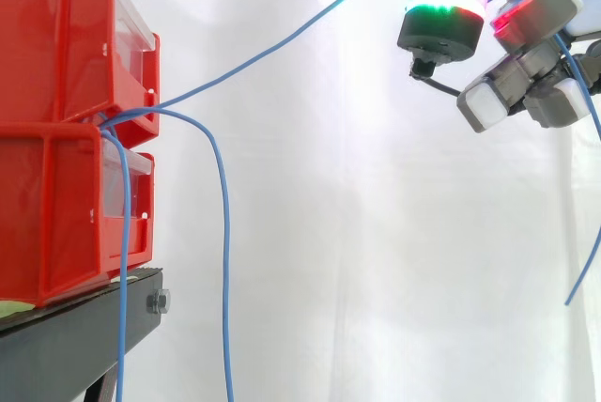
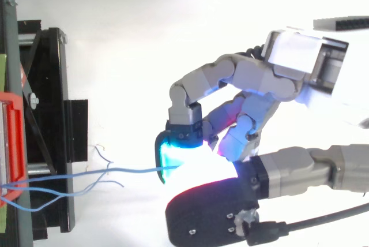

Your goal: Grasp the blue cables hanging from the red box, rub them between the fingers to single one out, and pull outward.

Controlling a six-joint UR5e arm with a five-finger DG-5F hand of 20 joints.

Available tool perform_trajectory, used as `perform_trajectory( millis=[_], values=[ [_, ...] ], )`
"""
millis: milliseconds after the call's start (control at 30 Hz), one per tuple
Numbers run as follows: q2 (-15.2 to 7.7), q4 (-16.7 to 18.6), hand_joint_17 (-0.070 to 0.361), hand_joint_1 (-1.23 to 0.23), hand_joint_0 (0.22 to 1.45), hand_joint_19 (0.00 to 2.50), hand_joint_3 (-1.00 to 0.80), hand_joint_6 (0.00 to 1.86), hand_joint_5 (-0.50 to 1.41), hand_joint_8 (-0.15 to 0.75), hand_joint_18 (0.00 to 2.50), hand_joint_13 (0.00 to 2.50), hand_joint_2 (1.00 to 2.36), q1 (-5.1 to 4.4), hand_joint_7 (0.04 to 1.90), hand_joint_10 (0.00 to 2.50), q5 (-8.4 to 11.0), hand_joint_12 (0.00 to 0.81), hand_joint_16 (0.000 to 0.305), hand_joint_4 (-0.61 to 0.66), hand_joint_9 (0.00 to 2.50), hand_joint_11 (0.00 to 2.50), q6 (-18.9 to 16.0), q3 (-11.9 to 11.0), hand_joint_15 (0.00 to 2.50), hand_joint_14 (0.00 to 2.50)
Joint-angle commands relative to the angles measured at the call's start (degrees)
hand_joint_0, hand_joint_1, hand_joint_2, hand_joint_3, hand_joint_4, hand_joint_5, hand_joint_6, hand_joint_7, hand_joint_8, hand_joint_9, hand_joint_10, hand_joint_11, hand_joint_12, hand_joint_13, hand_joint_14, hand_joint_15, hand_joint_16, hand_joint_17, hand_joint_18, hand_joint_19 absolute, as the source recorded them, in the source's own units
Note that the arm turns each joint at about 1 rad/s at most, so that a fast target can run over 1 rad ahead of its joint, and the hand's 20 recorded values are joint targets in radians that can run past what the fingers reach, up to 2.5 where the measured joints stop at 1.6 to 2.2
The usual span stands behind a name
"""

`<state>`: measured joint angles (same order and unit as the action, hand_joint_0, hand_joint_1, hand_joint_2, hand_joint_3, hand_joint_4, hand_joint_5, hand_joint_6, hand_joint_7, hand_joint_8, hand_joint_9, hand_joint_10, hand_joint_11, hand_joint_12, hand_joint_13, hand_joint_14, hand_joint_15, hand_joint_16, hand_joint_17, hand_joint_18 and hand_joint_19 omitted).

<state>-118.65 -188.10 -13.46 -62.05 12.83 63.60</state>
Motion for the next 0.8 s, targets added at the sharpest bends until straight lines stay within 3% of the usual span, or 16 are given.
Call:
perform_trajectory(
  millis=[0,267,533,667,767],
  values=[
    [0.00,0.01,0.131,-0.48,0.61,0.60,-0.37,0.78,-0.07,0.411,1.14,0.93,1.01,0.02,1.16,0.02,0.00,0.437,0.058,0.25,1.32,0.97,0.35,0.03,0.49,0.02],
    [0.00,0.01,0.148,-0.66,0.58,0.53,-0.17,0.82,-0.05,0.454,1.26,0.99,1.02,-0.16,1.22,0.02,0.18,0.470,0.066,0.23,1.36,0.98,0.35,-0.06,0.48,0.02],
    [0.00,-0.08,0.147,-0.80,0.58,0.53,-0.15,0.86,-0.08,0.458,1.25,0.98,1.02,-0.25,1.23,0.02,0.79,0.474,0.065,0.23,1.32,1.00,0.35,0.03,0.49,0.02],
    [0.00,-0.08,0.138,-0.60,0.52,0.59,-0.36,0.83,-0.08,0.413,1.18,0.95,1.01,-0.25,1.16,0.02,0.97,0.450,0.061,0.23,1.29,0.95,0.35,0.03,0.50,0.02],
    [0.00,-0.08,0.138,-0.46,0.58,0.57,-0.32,0.70,-0.03,0.393,1.20,0.99,1.01,-0.33,1.21,0.02,0.97,0.442,0.061,0.29,1.37,0.83,0.35,0.03,0.48,0.01]
  ],
)
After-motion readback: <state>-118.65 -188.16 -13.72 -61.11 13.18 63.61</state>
